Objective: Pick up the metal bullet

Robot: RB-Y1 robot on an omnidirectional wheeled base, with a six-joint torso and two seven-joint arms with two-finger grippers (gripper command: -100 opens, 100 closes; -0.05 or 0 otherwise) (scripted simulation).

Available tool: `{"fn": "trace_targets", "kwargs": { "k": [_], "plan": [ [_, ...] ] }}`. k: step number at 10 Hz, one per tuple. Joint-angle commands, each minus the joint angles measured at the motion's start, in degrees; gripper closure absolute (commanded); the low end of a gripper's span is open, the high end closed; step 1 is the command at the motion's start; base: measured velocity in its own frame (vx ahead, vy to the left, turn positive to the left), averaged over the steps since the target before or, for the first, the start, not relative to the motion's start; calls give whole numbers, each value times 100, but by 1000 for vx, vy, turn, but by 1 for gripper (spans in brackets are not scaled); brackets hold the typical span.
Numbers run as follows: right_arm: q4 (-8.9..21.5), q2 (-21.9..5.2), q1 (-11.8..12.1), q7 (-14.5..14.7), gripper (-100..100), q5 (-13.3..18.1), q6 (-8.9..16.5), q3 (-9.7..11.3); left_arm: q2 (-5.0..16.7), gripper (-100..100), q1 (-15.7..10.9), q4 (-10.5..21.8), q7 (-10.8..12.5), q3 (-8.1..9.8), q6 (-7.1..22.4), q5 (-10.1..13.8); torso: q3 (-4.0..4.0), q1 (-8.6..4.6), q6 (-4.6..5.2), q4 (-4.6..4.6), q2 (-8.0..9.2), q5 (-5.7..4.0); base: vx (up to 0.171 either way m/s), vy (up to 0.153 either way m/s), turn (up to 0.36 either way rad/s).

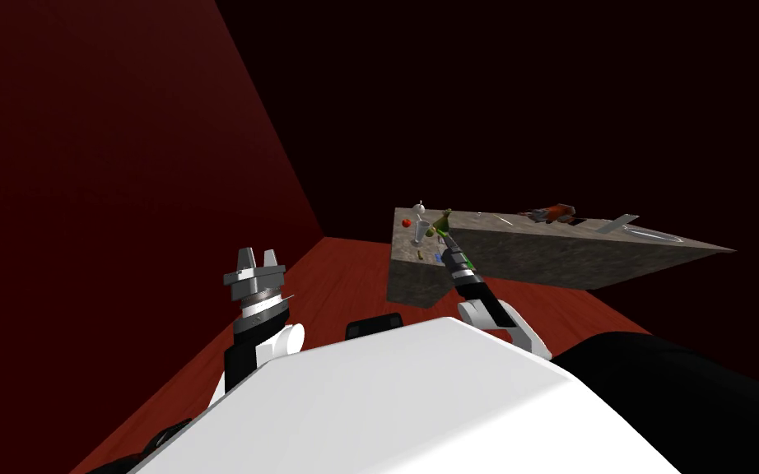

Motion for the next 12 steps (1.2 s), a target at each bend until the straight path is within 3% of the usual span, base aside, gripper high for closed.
{"fn": "trace_targets", "kwargs": {
  "k": [1,4,6,7,10,11,12],
  "plan": [
    [2,-88,55,-71,-100,-61,286,-51,0,0,0,0,0,0,0,0,0,0,0,0,0,0,46,83,-35],
    [95,-433,219,-337,-100,-333,757,-286,1,0,-1,0,0,0,0,0,2,-19,-2,1,4,-4,37,65,-32],
    [95,-433,219,-337,-100,-333,956,-286,1,0,0,0,0,0,0,0,2,-18,-2,1,4,-3,24,47,-11],
    [152,-597,304,-487,-100,-487,1162,-410,1,0,-1,0,0,0,0,0,5,-27,-2,2,9,-5,32,47,-36],
    [216,-754,391,-647,-100,-652,1657,-539,0,0,0,0,0,0,0,0,-1,-12,-1,-1,-2,-2,53,69,-30],
    [216,-754,391,-647,-100,-652,1663,-539,1,0,0,0,0,0,0,0,-2,-16,-2,-1,-3,-3,21,28,-2],
    [287,-904,480,-819,-100,-829,1897,-672,1,0,-1,0,0,1,0,0,2,-27,-3,1,5,-5,33,54,-25]
  ]
}}
